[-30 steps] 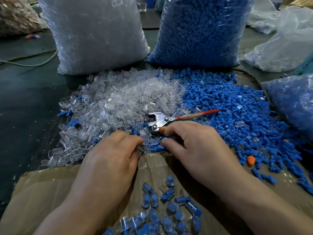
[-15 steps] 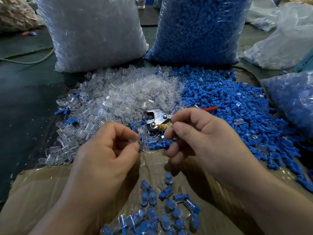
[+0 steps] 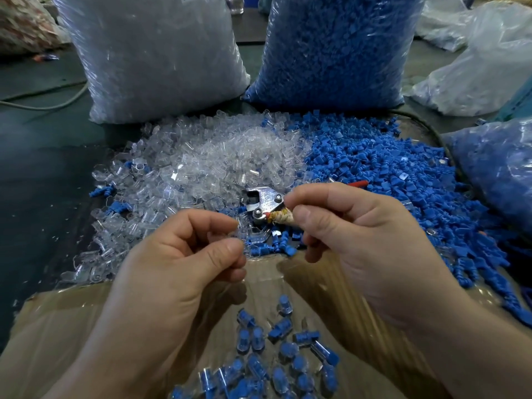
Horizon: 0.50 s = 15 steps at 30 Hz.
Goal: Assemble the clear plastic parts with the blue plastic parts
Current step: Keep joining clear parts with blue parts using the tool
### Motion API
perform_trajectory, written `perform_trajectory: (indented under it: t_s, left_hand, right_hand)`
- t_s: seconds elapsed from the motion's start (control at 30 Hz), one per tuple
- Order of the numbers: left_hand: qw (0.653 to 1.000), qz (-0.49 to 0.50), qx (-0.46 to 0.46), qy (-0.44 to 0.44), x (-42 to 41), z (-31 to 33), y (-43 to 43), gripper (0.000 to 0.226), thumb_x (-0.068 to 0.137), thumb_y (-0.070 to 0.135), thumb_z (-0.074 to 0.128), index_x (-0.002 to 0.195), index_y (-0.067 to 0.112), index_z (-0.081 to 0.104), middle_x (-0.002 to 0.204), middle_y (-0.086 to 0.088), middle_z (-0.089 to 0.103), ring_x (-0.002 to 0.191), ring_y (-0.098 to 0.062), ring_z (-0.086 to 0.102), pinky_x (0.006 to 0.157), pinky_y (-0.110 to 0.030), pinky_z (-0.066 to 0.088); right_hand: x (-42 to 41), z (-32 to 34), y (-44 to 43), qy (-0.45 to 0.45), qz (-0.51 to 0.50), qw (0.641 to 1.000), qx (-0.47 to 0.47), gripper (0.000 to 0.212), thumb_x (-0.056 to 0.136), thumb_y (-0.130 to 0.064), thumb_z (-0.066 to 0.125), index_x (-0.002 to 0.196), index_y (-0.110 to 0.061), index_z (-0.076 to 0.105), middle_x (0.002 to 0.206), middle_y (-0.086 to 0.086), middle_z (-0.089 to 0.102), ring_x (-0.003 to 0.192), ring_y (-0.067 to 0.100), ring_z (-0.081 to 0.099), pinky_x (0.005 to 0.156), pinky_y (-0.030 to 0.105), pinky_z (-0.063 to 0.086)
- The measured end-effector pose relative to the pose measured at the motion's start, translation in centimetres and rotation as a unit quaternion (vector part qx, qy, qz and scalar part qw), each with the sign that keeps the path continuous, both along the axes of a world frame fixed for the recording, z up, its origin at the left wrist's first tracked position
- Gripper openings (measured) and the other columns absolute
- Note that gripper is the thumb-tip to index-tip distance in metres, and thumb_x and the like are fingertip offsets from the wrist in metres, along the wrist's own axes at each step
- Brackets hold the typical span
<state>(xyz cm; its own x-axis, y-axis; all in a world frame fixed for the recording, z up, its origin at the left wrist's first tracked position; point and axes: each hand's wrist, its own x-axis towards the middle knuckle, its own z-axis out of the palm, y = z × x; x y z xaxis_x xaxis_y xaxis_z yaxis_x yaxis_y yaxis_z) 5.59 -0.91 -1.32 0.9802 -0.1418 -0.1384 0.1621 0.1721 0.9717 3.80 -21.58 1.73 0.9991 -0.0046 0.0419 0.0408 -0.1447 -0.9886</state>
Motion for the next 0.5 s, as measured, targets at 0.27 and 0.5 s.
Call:
perform_trajectory:
  t_s: [0.27, 0.5]
  left_hand:
    - [0.999, -0.002, 0.043, -0.021, -0.4, 0.1, -0.8, 0.029, 0.055, 0.035, 0.078, 0.082, 0.025, 0.075, 0.075, -0.014, 0.073, 0.066, -0.023, 0.073, 0.055, -0.029, 0.056]
    - [0.996, -0.056, 0.061, -0.038, -0.6, 0.1, -0.9, 0.025, 0.066, 0.037, 0.078, 0.087, 0.023, 0.076, 0.074, -0.011, 0.072, 0.063, -0.019, 0.069, 0.053, -0.024, 0.053]
  right_hand:
    - [-0.7, -0.6, 1.7, -0.088, 0.042, 0.988, -0.116, 0.006, 0.087, -0.029, 0.070, 0.092, -0.027, 0.068, 0.081, -0.007, 0.071, 0.076, 0.015, 0.069, 0.068, 0.040, 0.058]
    - [-0.3, -1.0, 2.0, -0.239, 0.053, 0.934, -0.259, 0.017, 0.090, -0.028, 0.062, 0.095, -0.016, 0.072, 0.097, -0.008, 0.062, 0.089, 0.006, 0.061, 0.075, 0.024, 0.050]
